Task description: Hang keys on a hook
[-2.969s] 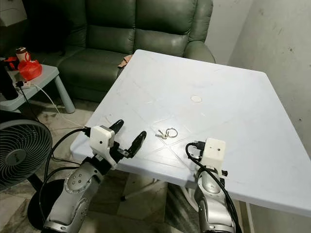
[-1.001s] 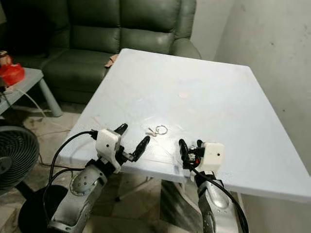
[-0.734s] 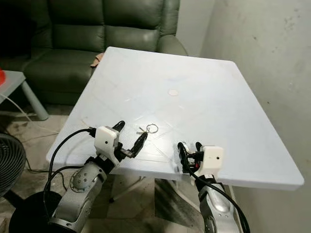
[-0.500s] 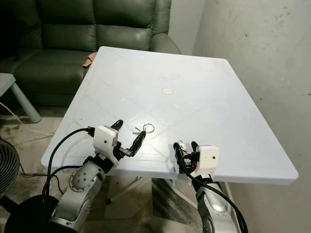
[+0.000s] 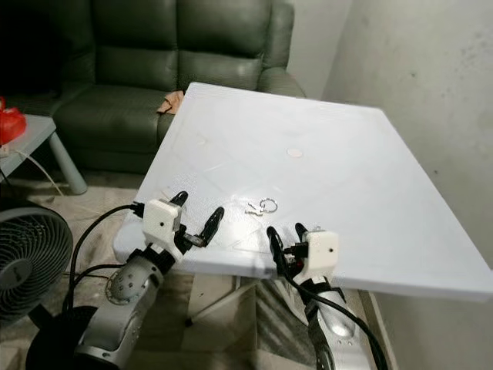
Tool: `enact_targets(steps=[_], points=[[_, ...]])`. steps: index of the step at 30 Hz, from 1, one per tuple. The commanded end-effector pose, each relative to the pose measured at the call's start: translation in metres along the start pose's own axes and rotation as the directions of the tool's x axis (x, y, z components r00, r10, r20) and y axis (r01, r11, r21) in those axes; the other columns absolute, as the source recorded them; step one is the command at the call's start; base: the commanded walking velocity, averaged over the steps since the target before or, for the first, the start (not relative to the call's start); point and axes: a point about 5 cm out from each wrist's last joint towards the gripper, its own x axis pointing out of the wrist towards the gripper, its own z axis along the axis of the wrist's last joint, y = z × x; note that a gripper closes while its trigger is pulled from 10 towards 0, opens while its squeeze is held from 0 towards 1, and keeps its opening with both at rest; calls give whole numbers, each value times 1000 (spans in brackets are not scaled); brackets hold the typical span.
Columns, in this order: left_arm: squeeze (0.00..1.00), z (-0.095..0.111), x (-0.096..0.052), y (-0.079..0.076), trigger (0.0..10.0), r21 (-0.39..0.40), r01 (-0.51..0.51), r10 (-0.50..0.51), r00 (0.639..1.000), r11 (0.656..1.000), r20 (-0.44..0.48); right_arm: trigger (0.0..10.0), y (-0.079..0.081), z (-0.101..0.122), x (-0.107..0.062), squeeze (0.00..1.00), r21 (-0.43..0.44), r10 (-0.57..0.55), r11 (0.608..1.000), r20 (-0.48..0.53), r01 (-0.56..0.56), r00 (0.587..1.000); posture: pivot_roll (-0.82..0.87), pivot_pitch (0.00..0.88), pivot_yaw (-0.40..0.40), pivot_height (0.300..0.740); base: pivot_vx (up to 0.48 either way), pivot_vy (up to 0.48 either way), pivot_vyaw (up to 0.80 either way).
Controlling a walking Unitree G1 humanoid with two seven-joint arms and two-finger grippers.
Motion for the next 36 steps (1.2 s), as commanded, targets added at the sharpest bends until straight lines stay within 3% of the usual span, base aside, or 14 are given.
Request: enact_targets(steps=[1,10,16,22,29,33,34,35,36], points=[[0,0,2,-7,10000,2,20,-20,1000,1000,-3,10000,-7,1,-2,0,-19,-23,1000,0,23,1000,-12,0,-68,740,0,0,0],[0,-3,1,-11,10000,0,37,-37,999,999,-20,10000,-11,-5,2,0,-76,-104,992,-78,98,992,-11,0,-71,740,0,0,0],[0,-4,0,-11,10000,3,40,-40,999,999,-24,10000,-12,-7,3,0,-68,-129,990,-113,122,985,-5,0,-76,740,0,0,0],[0,-3,0,-13,10000,6,55,-55,998,998,-19,10000,-11,-8,7,0,-131,-145,983,-130,128,981,4,0,-81,740,0,0,0],[0,0,-1,-25,10000,16,144,-144,990,989,-13,10000,-12,-3,26,0,-157,-197,973,-182,169,963,19,30,-99,740,0,0,0],[0,1,-1,-29,10000,26,154,-154,988,988,-11,10000,-13,3,36,0,-176,-233,963,-159,205,959,19,54,-100,740,0,0,0],[0,2,-1,-30,10000,27,158,-157,987,987,-8,10000,-12,6,38,749,-162,-222,967,-147,198,964,20,62,-101,740,0,0,0],[0,3,0,-32,10000,25,162,-162,987,986,-7,10000,-11,8,42,1000,-163,-220,967,-144,196,965,22,69,-103,740,0,0,0],[0,4,0,-34,10000,22,165,-165,986,986,-5,10000,-11,9,44,1000,-160,-220,967,-149,196,964,24,77,-105,740,0,0,0]])
